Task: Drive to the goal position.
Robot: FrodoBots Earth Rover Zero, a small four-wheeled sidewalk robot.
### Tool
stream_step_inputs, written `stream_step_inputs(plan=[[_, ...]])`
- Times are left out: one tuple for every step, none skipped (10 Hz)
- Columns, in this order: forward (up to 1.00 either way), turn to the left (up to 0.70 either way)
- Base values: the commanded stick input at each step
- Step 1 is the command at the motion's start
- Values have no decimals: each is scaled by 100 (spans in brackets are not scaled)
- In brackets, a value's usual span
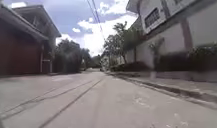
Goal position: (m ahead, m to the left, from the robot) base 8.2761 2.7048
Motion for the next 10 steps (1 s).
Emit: stream_step_inputs(plan=[[50,0],[50,0],[50,0],[50,0],[50,0],[50,0],[50,0],[50,0],[50,0],[50,0]])
